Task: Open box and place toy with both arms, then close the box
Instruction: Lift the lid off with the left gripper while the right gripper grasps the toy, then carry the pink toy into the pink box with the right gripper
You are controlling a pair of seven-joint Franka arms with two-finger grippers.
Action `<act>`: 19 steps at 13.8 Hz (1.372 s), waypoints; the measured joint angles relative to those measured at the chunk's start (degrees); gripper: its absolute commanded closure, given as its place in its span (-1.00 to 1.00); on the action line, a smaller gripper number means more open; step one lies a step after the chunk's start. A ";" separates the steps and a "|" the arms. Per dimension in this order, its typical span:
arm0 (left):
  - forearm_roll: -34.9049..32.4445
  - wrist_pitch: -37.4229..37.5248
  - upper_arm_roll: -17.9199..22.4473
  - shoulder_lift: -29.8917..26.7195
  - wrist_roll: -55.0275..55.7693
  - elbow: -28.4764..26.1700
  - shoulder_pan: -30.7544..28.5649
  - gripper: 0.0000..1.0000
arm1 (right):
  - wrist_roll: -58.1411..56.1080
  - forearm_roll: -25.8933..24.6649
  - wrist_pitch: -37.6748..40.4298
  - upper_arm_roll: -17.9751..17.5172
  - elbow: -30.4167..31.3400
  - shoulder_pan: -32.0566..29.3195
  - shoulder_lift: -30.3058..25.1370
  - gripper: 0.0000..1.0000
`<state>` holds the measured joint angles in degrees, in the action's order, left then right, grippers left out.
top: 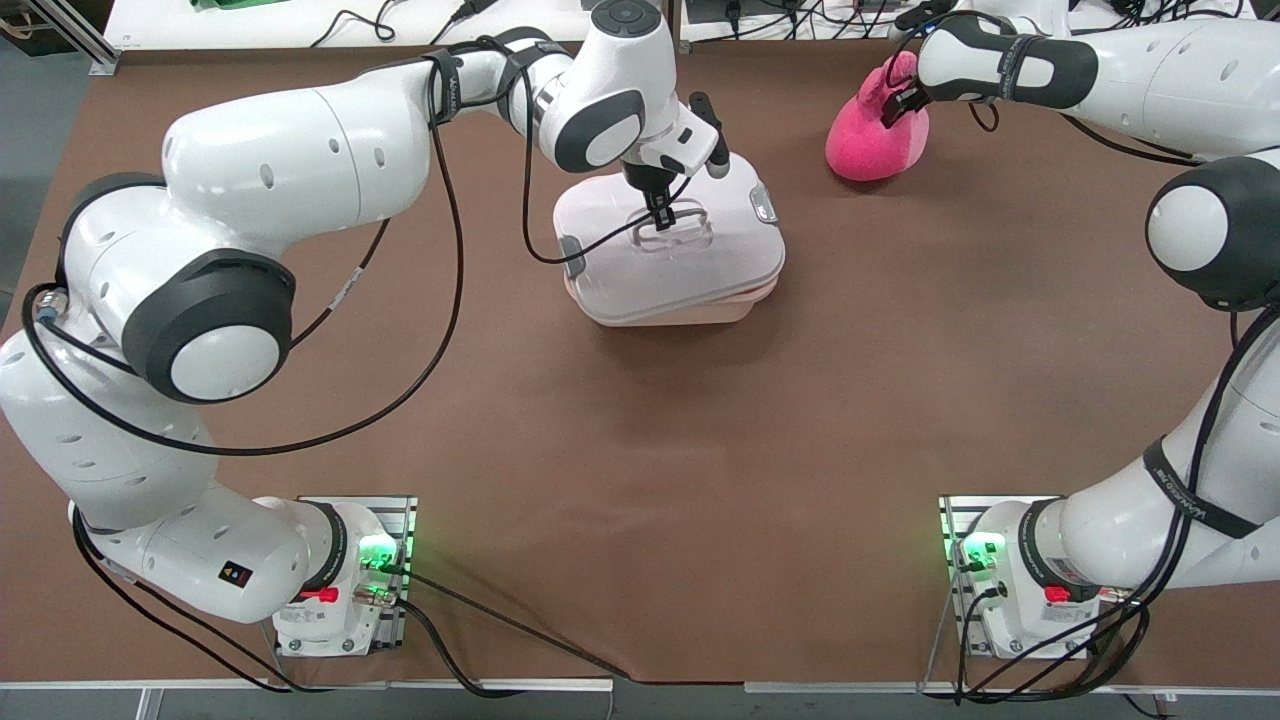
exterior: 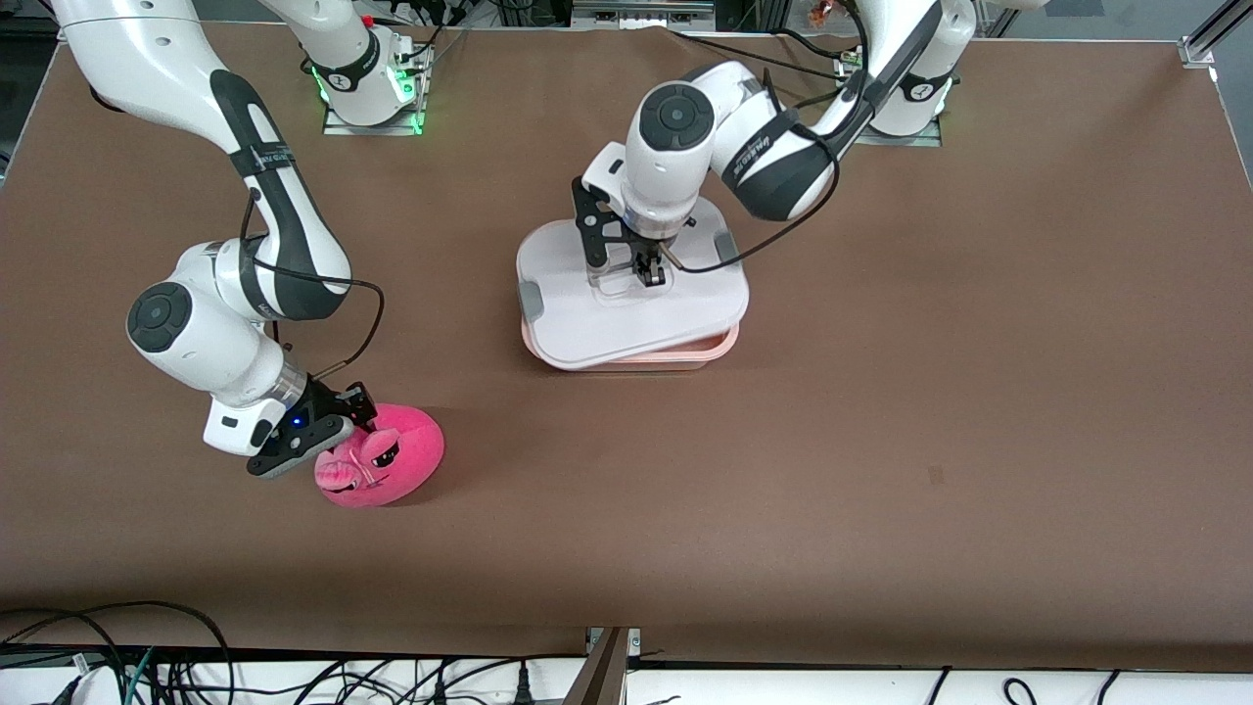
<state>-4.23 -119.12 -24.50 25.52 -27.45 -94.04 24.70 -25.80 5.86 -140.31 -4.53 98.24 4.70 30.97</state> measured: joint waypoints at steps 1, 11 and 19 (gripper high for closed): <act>0.00 1.39 -0.36 -1.01 0.02 0.14 -0.02 1.00 | -0.02 0.00 -0.01 0.00 0.00 -0.01 0.00 1.00; 0.00 27.12 -0.33 -7.04 -20.53 4.44 -17.78 1.00 | -0.04 0.00 8.66 -0.46 -3.67 -0.02 -2.21 1.00; 0.00 32.50 -0.25 -6.94 -42.19 7.71 -33.84 1.00 | -0.15 0.00 32.24 -10.39 -8.05 0.13 -11.04 1.00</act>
<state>-4.23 -86.62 -24.75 18.58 -69.64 -86.34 -9.15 -25.95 5.87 -108.08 -14.92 90.18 4.83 19.93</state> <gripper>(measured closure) 0.930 0.930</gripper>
